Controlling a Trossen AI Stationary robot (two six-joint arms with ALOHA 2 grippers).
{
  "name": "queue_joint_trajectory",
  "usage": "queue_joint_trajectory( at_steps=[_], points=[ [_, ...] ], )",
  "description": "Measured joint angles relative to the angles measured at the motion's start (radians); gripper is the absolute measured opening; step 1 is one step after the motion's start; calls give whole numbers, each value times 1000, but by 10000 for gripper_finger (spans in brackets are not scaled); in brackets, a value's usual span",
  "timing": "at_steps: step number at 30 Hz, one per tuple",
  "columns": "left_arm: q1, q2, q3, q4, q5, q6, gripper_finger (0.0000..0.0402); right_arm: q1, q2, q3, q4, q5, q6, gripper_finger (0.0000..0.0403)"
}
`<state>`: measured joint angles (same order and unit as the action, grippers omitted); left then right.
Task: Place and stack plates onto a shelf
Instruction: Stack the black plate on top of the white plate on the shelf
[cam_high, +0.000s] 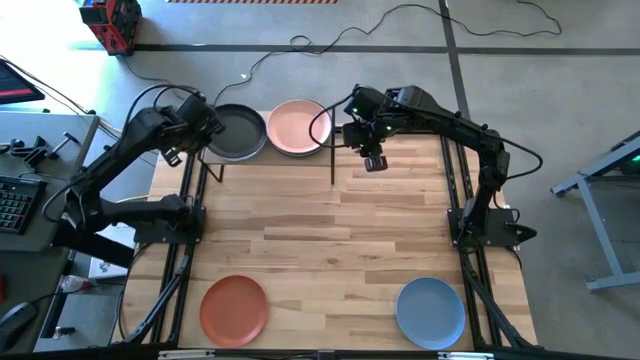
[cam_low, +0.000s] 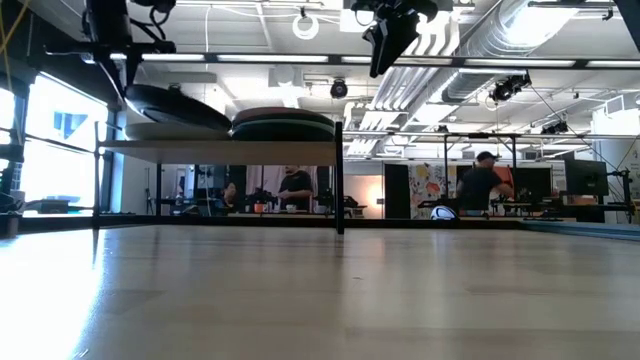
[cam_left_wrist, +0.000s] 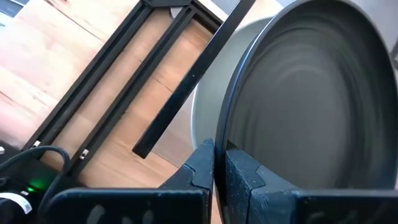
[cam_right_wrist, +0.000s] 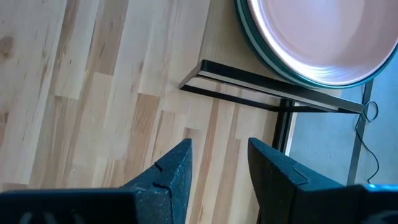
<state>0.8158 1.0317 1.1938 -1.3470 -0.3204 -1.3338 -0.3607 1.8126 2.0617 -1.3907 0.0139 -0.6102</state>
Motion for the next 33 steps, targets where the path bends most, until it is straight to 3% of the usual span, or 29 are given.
queue_joint_trajectory(
  at_steps=[19,33],
  points=[
    [37,80,0,14,-14,35,9,0,0,0,-15,0,0,133],
    [63,79,0,13,20,83,79,-4,0,0,-17,-5,8,133]
  ],
)
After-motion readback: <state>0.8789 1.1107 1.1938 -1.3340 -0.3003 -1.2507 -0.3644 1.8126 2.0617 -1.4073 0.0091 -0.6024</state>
